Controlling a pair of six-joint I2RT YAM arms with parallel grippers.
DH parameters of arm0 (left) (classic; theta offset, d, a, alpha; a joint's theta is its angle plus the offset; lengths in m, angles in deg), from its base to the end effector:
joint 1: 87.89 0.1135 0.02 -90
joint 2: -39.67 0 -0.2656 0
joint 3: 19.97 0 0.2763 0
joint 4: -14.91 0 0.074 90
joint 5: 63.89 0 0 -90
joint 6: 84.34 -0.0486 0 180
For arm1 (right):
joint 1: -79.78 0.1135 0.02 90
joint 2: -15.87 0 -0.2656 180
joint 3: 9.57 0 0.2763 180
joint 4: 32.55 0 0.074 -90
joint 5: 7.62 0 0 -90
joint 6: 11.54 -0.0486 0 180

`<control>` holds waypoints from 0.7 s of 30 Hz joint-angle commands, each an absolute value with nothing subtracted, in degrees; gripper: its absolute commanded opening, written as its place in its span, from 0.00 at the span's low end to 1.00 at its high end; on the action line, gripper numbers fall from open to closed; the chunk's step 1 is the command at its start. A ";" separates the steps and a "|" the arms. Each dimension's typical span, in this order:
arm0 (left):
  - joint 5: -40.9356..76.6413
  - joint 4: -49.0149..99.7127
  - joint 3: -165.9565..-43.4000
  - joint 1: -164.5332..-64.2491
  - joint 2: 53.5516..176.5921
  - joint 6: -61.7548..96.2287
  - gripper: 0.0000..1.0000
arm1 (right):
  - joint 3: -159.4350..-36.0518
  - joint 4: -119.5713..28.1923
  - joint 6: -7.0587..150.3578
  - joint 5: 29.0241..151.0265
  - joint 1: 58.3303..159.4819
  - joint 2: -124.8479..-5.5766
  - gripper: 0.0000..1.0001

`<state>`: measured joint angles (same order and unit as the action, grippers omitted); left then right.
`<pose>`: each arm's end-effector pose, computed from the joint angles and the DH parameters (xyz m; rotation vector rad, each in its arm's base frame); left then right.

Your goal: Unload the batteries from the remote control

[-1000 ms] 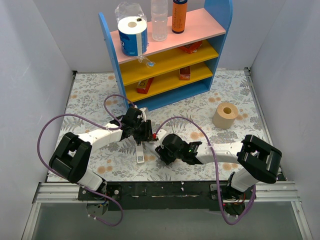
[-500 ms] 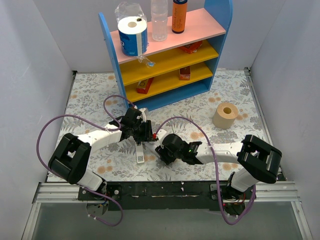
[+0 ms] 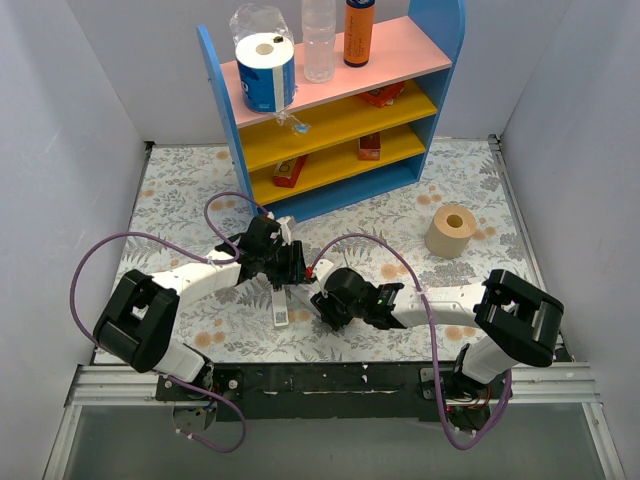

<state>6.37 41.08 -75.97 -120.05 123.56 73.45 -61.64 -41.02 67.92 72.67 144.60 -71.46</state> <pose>0.2505 -0.1769 0.1514 -0.7109 2.7322 -1.0155 0.1441 0.2873 0.1350 -1.0025 2.1438 0.4587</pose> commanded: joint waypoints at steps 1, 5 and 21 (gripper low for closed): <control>-1.74 42.57 -74.61 -120.94 120.79 75.97 0.44 | -62.10 -39.38 67.56 70.87 143.85 -71.50 0.40; -2.19 42.57 -75.13 -120.94 120.09 76.76 0.44 | -62.10 -39.29 67.48 70.87 143.85 -71.49 0.41; -4.56 40.02 -80.05 -121.03 123.77 79.13 0.46 | -62.10 -39.03 67.21 70.70 143.85 -72.02 0.40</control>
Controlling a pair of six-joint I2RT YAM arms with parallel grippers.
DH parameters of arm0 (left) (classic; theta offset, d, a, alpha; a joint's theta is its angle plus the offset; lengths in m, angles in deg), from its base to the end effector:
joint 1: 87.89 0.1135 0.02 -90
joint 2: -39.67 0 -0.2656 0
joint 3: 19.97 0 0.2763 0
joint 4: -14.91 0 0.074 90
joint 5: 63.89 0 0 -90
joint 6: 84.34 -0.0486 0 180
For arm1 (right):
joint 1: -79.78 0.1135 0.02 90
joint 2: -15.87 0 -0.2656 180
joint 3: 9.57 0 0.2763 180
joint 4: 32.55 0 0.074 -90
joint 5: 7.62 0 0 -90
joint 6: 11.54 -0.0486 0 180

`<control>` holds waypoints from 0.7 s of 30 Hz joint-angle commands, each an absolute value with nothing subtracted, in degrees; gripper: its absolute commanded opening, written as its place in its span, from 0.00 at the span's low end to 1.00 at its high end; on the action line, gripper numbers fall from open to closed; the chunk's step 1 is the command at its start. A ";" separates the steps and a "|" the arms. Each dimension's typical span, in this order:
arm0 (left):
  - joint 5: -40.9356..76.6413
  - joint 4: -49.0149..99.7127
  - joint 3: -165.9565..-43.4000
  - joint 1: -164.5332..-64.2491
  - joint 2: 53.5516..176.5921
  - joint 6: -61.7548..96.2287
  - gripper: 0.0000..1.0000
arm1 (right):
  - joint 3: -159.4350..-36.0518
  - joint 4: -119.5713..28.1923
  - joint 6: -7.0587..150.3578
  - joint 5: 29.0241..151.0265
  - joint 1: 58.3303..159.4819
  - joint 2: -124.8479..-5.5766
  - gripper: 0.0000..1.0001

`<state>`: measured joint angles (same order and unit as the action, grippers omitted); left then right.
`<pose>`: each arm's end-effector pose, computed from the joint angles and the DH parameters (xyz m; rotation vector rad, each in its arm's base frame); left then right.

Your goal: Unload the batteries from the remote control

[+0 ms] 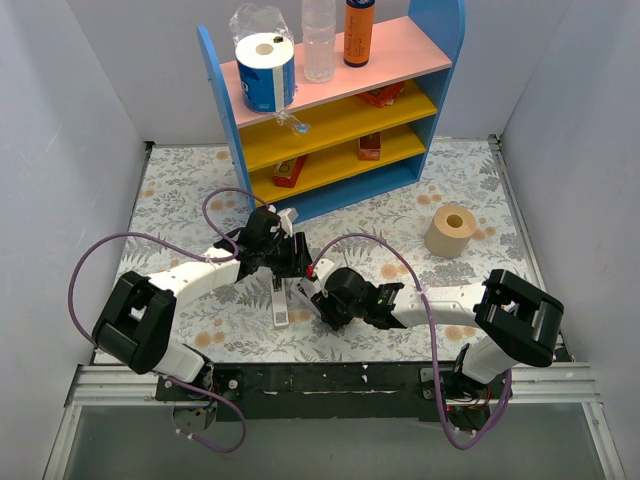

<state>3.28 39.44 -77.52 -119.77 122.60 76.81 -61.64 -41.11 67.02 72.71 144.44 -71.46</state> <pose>0.2562 -0.1816 0.1678 -0.7416 2.6885 -1.1439 0.1448 0.2868 0.1349 -0.9843 2.1554 0.4645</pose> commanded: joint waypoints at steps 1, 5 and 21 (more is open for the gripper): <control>-4.99 39.85 -80.93 -121.03 123.95 79.31 0.46 | -62.10 -38.94 67.30 70.69 143.85 -72.02 0.40; -5.53 39.67 -84.09 -121.03 125.53 80.01 0.47 | -61.75 -38.33 66.95 70.78 143.85 -71.76 0.40; 13.08 53.81 -101.15 -119.71 123.61 80.45 0.74 | -63.76 -40.34 64.84 71.31 143.85 -68.95 0.55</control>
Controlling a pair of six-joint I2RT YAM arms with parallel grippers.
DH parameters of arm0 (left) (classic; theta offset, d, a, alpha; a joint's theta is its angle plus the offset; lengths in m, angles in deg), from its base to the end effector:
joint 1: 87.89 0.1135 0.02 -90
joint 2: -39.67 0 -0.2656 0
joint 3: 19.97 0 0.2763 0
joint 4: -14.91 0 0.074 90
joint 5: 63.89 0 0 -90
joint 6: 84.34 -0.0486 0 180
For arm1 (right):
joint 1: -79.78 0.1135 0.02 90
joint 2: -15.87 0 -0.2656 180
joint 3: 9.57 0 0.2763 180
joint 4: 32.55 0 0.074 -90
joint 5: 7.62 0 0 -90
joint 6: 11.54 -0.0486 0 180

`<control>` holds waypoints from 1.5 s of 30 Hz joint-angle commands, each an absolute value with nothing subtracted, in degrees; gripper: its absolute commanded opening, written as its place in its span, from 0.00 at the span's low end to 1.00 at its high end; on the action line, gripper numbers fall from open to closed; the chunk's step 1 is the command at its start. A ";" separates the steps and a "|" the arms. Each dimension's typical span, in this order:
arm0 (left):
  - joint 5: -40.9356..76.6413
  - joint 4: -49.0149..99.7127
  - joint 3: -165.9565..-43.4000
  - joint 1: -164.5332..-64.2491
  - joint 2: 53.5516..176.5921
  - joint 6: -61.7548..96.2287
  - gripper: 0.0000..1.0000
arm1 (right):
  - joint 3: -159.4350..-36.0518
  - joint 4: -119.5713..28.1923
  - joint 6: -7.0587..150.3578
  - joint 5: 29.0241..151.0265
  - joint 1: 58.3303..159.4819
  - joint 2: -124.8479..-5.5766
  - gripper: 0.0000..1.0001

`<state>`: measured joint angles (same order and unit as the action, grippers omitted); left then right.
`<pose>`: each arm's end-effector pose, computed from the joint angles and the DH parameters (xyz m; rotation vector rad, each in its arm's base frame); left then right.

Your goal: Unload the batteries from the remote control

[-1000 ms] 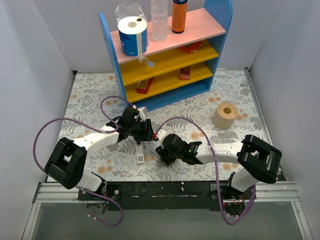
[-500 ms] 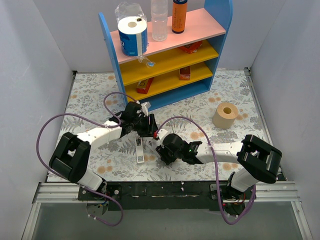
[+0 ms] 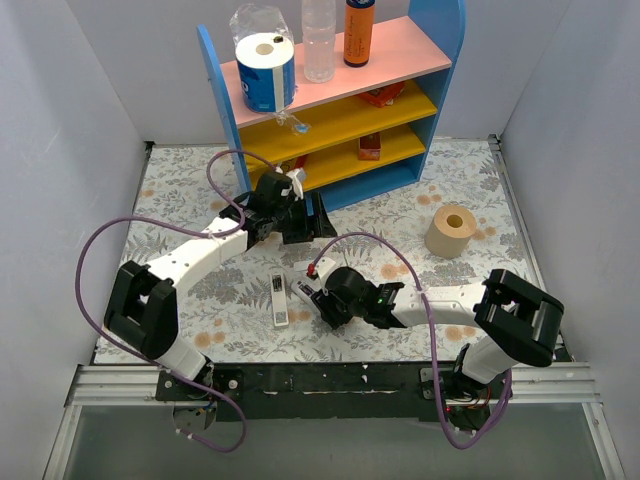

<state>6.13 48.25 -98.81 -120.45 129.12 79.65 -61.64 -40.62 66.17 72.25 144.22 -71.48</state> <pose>0.3073 -0.2159 0.2452 -0.7591 2.5735 -1.1932 0.1466 0.2867 0.1356 -0.9557 2.1580 0.4673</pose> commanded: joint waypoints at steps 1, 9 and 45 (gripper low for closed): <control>14.06 54.52 -101.41 -119.53 122.56 80.37 0.76 | -64.20 -40.61 64.49 71.31 143.85 -68.51 0.56; 24.61 60.58 -95.45 -117.86 112.98 79.57 0.98 | -67.28 -42.81 62.56 69.29 143.85 -65.08 0.63; 13.72 50.57 -71.09 -109.78 95.04 70.26 0.98 | -66.67 -58.28 53.68 62.34 132.25 -69.12 0.43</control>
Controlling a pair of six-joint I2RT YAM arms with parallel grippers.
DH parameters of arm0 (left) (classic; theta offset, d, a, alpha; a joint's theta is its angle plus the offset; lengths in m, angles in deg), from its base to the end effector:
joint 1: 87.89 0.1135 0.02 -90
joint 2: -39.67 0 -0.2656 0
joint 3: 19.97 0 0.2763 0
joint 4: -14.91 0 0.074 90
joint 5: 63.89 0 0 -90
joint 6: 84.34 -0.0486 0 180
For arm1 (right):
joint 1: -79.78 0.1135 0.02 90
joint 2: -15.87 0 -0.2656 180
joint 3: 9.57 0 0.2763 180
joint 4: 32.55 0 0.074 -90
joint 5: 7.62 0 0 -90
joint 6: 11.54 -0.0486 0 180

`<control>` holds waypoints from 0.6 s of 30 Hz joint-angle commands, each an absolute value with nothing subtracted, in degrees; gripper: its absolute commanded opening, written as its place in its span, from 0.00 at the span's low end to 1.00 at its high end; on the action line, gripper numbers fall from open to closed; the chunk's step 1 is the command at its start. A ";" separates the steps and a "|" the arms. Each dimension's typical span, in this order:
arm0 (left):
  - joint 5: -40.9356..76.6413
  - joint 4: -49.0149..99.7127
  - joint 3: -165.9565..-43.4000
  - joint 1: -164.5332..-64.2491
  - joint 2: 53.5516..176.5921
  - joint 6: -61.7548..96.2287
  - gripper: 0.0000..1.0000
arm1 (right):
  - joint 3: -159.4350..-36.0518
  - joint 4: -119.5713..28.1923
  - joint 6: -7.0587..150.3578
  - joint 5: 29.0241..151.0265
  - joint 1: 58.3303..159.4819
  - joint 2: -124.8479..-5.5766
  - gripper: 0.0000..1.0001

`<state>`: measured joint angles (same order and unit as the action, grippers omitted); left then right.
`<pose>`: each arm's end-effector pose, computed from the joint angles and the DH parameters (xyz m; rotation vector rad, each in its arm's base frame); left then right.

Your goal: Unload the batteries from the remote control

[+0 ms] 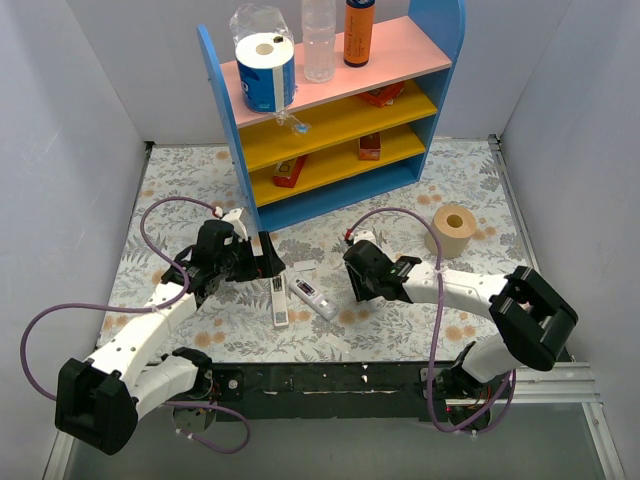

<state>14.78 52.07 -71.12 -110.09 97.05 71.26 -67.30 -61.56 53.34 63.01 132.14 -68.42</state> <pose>0.2185 -0.0995 0.2237 -0.8339 2.3874 -0.9353 0.2012 0.2344 0.1554 -0.4538 2.4264 0.1498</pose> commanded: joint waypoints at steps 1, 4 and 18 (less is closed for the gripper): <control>13.29 50.22 -71.01 -109.69 94.86 70.17 0.98 | -66.50 -58.19 54.11 62.95 132.16 -69.64 0.42; 11.00 49.60 -70.83 -109.78 94.86 69.73 0.98 | -66.58 -58.10 53.86 63.13 132.16 -70.61 0.40; 9.77 48.90 -70.48 -109.78 94.77 70.34 0.98 | -63.95 -54.94 54.82 64.98 132.16 -70.00 0.27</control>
<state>11.24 50.54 -71.10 -110.07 96.22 70.58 -66.38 -57.10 53.89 65.00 132.14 -71.66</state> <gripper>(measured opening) 0.981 0.324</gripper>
